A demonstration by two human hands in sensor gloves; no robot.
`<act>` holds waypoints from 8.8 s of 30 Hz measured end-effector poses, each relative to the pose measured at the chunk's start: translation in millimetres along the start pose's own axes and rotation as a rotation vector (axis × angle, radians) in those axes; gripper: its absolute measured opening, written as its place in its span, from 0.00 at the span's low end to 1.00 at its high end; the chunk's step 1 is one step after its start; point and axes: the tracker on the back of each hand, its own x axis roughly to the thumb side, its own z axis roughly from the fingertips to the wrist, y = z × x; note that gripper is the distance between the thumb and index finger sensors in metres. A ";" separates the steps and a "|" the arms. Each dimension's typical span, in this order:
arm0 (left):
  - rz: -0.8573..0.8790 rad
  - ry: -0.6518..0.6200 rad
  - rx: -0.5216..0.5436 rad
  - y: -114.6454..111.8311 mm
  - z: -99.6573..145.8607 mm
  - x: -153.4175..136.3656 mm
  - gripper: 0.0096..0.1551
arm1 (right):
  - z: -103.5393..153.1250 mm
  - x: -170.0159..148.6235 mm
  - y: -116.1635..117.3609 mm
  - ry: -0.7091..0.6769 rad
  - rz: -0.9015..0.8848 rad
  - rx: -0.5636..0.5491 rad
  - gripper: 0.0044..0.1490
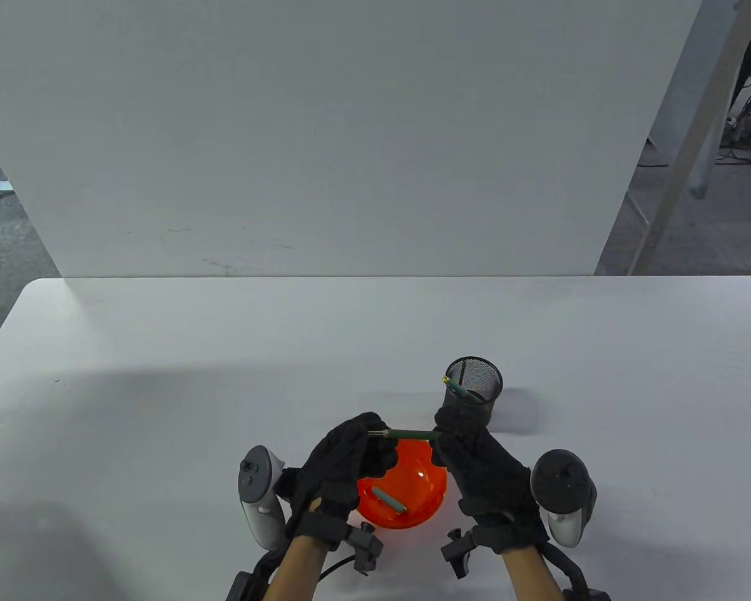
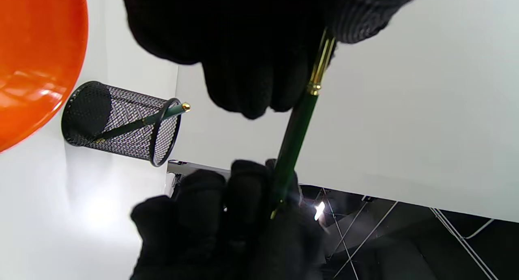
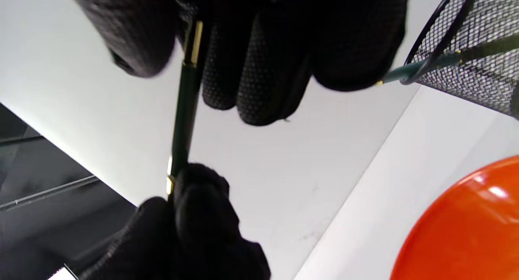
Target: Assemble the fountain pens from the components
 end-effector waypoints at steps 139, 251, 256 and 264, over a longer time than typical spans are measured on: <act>-2.036 0.048 -0.627 -94.8 -37.7 -10.5 0.28 | -1.4 -21.0 -41.7 0.192 -0.627 -0.173 0.26; -0.278 -0.234 0.070 1.4 7.1 18.8 0.22 | 2.3 -9.9 -14.9 0.101 -0.229 -0.101 0.27; -0.360 -0.269 0.089 -5.0 11.7 23.5 0.22 | 5.1 -8.8 -14.9 0.134 -0.286 -0.106 0.26; -0.544 -0.352 0.125 -18.0 20.6 34.5 0.23 | 11.2 -5.2 -7.1 0.139 -0.163 -0.150 0.26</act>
